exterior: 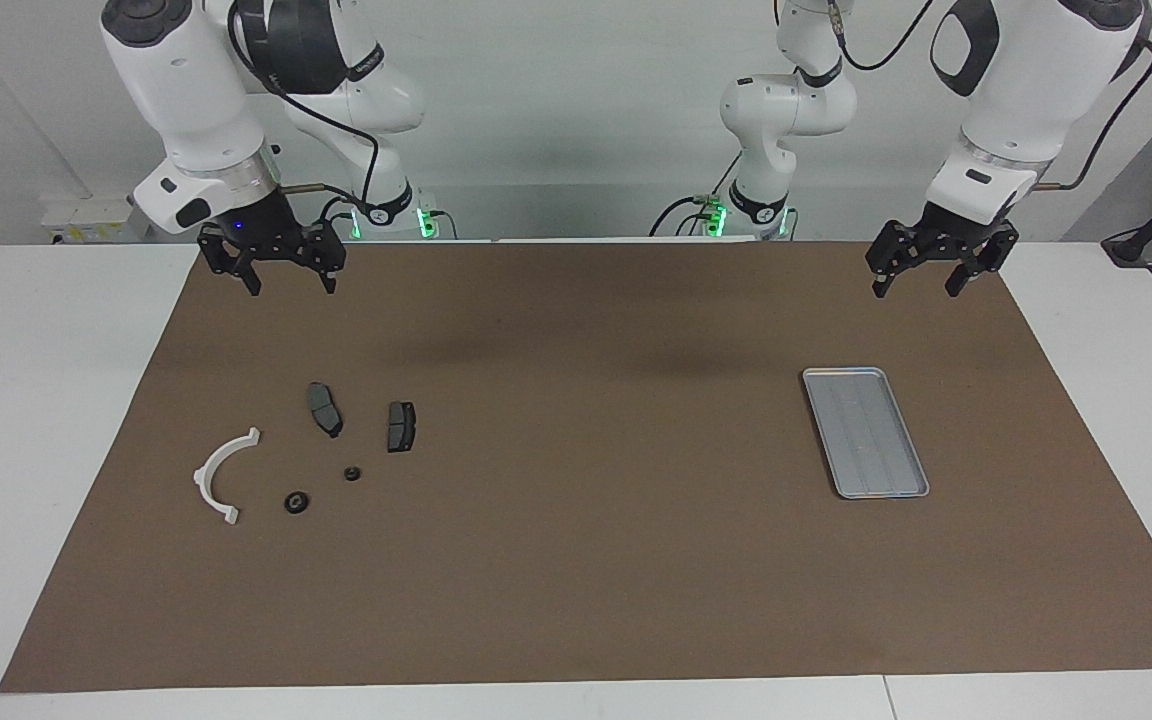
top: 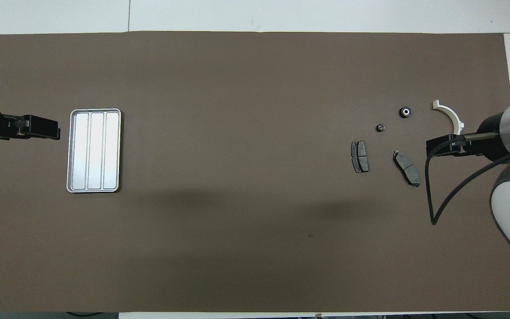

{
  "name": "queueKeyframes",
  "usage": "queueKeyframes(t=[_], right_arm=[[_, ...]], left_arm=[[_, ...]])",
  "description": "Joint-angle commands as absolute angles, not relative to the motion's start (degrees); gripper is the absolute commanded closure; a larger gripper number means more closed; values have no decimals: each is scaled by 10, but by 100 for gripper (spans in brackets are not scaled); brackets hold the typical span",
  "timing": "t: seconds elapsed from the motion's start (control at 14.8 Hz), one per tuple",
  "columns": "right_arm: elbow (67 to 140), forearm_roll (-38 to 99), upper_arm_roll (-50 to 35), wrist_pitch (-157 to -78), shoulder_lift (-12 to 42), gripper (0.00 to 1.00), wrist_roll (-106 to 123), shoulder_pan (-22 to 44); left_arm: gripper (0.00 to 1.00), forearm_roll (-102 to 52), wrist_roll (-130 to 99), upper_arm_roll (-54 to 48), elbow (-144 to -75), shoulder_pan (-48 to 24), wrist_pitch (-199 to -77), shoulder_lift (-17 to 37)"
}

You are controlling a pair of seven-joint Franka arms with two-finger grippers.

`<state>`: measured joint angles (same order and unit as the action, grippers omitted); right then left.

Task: Pick bearing gear from pile to tray

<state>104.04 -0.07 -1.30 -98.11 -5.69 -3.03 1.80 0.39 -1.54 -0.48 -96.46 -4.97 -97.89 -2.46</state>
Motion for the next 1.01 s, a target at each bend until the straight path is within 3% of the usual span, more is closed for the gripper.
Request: queueKeyframes(t=[0.0, 0.94], right_arm=[[1063, 11, -17, -1013, -65, 0, -43, 15], [1110, 11, -16, -1111, -34, 0, -51, 8]], left_arm=[[0, -1, -26, -1, -983, -54, -970, -42], [0, -2, -24, -1, -990, -53, -962, -45]])
